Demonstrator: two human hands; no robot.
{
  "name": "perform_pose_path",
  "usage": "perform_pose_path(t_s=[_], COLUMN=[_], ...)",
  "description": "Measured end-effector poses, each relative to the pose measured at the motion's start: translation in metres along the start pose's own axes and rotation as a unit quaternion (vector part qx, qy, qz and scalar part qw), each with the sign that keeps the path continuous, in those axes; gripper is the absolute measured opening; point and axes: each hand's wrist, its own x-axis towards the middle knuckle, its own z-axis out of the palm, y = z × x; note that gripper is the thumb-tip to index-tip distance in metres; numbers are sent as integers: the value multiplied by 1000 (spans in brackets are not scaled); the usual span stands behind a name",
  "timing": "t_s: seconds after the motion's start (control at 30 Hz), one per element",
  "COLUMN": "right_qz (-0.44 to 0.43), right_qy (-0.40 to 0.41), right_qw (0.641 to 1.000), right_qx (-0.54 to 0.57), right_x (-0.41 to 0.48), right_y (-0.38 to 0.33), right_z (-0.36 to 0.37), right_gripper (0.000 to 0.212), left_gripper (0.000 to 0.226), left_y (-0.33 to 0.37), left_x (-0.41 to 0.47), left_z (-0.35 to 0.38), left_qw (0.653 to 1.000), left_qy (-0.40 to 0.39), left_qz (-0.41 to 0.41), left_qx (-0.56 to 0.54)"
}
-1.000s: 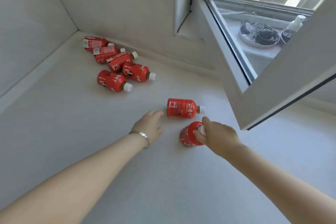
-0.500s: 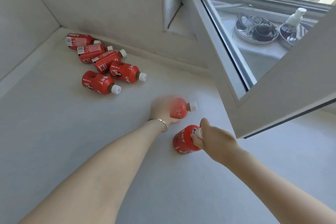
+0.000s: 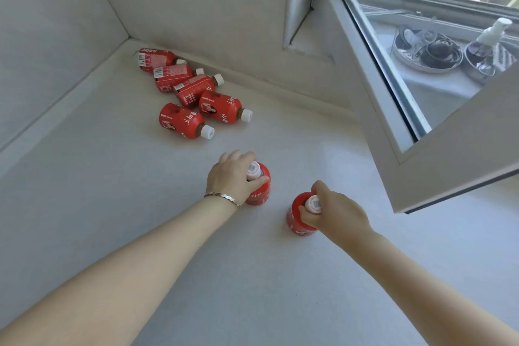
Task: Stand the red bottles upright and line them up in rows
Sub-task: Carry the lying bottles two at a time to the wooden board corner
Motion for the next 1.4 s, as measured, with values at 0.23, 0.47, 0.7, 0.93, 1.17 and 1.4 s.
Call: perform_pose_path(t_s=[0.23, 0.47, 0.7, 0.93, 1.17, 1.4], right_qz=[26, -105, -322, -436, -471, -467], right_qy=[-53, -83, -159, -225, -288, -308], right_qw=[997, 991, 933, 870, 830, 825], right_qx=[42, 6, -6, -44, -80, -80], right_x=[-6, -31, -121, -272, -429, -521], right_y=[-25, -132, -305, -469, -567, -610], right_z=[-5, 15, 82, 204, 327, 405], right_gripper=[33, 26, 23, 24, 24, 17], left_gripper=[34, 36, 40, 37, 25, 23], left_y=[-20, -106, -212, -326, -409, -492], left_x=[-65, -180, -348, -577, -794, -925], left_z=[-22, -78, -132, -157, -154, -128], left_qw=[996, 973, 915, 834, 737, 640], left_qy=[0, 80, 159, 232, 286, 345], left_qz=[-74, -186, -343, -478, -597, -670], left_qx=[-48, -114, -138, -148, -139, -151])
